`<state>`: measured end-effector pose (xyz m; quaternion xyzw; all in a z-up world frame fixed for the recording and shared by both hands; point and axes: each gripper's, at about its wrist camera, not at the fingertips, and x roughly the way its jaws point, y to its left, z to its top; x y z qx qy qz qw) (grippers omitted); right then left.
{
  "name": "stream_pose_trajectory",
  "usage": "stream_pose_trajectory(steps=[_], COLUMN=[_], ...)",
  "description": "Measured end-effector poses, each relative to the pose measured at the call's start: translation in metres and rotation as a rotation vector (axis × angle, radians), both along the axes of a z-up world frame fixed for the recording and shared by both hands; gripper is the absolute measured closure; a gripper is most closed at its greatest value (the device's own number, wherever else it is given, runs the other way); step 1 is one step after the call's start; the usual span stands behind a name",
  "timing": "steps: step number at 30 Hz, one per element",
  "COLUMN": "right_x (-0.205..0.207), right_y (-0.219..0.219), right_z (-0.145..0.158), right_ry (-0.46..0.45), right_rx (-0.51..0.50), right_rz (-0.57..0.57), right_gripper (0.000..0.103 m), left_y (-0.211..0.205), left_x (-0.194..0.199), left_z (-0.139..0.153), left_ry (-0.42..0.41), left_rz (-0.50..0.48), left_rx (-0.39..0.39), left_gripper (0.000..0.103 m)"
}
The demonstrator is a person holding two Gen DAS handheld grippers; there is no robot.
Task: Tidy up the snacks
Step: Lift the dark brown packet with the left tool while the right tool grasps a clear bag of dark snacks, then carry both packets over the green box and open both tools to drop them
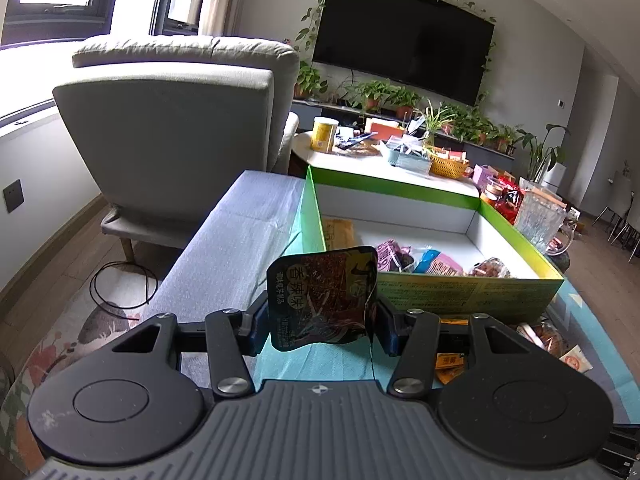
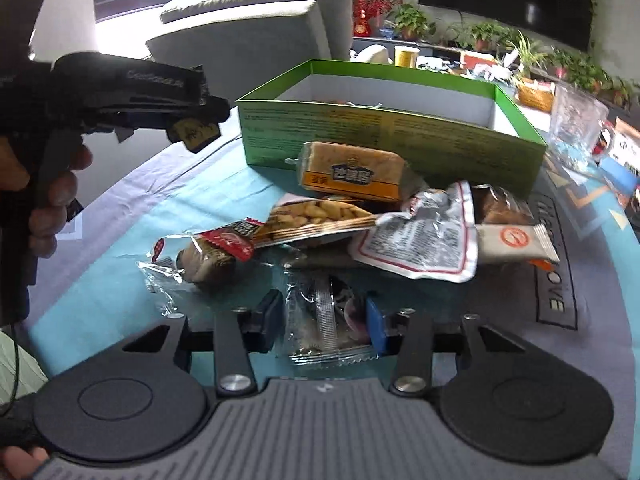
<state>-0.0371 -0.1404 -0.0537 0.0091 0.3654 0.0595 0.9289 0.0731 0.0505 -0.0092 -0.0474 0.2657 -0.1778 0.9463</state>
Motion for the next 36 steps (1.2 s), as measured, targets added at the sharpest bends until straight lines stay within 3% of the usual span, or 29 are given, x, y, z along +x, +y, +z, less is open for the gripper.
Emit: stream_pose_trajectory(steps=[7, 16, 26, 36], right_x=[-0.022, -0.035, -0.018, 0.006], right_y=[-0.019, -0.054, -0.082, -0.091], right_z=[0.010, 0.034, 0.066, 0.071], right_ry=[-0.027, -0.140, -0.308, -0.349], right_rx=[0.012, 0.041, 0.098, 0.150], right_rz=[-0.040, -0.137, -0.190, -0.192], right_gripper=[0.059, 0.059, 0.059, 0.059], left_y=[-0.006, -0.029, -0.068, -0.093], left_x=[-0.005, -0.002, 0.018, 0.050], left_z=[0.014, 0.028, 0.042, 0.036], left_ry=[-0.044, -0.085, -0.124, -0.118], left_rz=[-0.023, -0.065, -0.115, -0.141], left_rx=[-0.009, -0.002, 0.004, 0.033], left_gripper=[0.054, 0.054, 0.054, 0.054])
